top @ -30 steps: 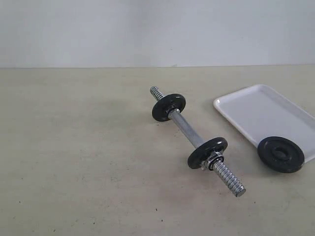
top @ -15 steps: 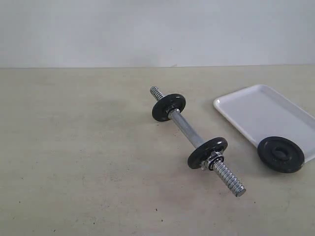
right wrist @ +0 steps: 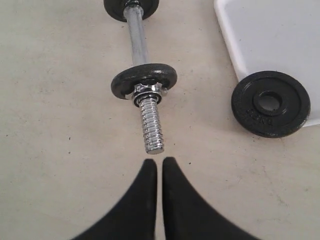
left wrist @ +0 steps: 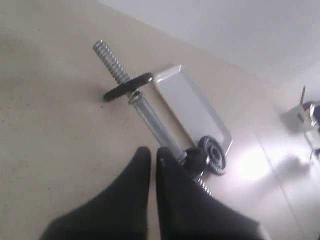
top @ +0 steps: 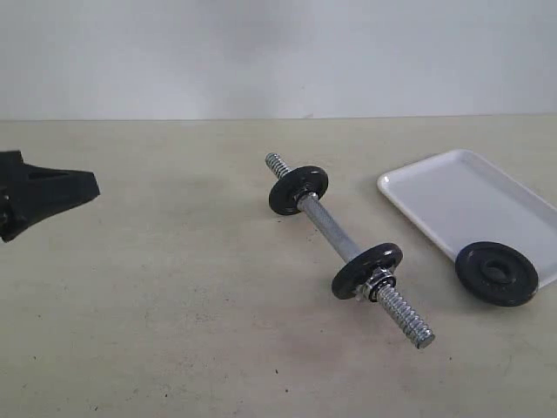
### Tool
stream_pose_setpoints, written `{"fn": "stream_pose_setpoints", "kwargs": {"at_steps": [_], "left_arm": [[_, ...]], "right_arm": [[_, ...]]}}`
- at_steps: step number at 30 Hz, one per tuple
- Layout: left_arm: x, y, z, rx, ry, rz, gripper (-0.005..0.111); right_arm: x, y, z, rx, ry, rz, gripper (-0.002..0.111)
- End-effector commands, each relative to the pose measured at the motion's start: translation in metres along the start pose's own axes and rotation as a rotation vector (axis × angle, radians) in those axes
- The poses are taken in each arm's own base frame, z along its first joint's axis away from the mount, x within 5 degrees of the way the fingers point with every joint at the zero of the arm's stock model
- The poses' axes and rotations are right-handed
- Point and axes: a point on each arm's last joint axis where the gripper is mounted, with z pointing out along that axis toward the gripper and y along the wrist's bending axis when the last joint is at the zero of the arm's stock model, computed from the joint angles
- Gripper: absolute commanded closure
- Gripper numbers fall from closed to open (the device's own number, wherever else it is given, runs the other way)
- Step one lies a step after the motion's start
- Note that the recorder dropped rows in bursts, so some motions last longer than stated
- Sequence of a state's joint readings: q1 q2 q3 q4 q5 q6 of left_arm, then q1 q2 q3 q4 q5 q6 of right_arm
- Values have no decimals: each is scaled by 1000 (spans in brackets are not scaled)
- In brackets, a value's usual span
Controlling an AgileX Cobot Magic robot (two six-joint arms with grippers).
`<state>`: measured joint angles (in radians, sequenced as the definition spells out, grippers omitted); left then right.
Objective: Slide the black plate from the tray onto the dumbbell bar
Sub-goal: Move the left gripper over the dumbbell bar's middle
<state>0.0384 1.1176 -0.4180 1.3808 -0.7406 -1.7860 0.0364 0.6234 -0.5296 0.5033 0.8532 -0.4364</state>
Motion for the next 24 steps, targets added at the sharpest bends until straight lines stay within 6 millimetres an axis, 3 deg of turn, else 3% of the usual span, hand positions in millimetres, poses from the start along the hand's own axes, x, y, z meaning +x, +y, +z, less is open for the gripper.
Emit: {"fn": "stream_pose_setpoints", "kwargs": {"at_steps": [1, 8, 15, 24], "left_arm": [[-12, -3, 1, 26, -90, -36, 102], [-13, -9, 1, 89, -101, -38, 102], [-17, -31, 2, 257, -64, 17, 102], [-38, -65, 20, 117, 9, 151, 102]], "right_arm": [[-4, 1, -1, -7, -21, 7, 109], [-6, 3, -1, -29, -44, 18, 109], [-10, 12, -2, -129, -95, 26, 109], [-15, 17, -3, -192, -151, -8, 109]]}}
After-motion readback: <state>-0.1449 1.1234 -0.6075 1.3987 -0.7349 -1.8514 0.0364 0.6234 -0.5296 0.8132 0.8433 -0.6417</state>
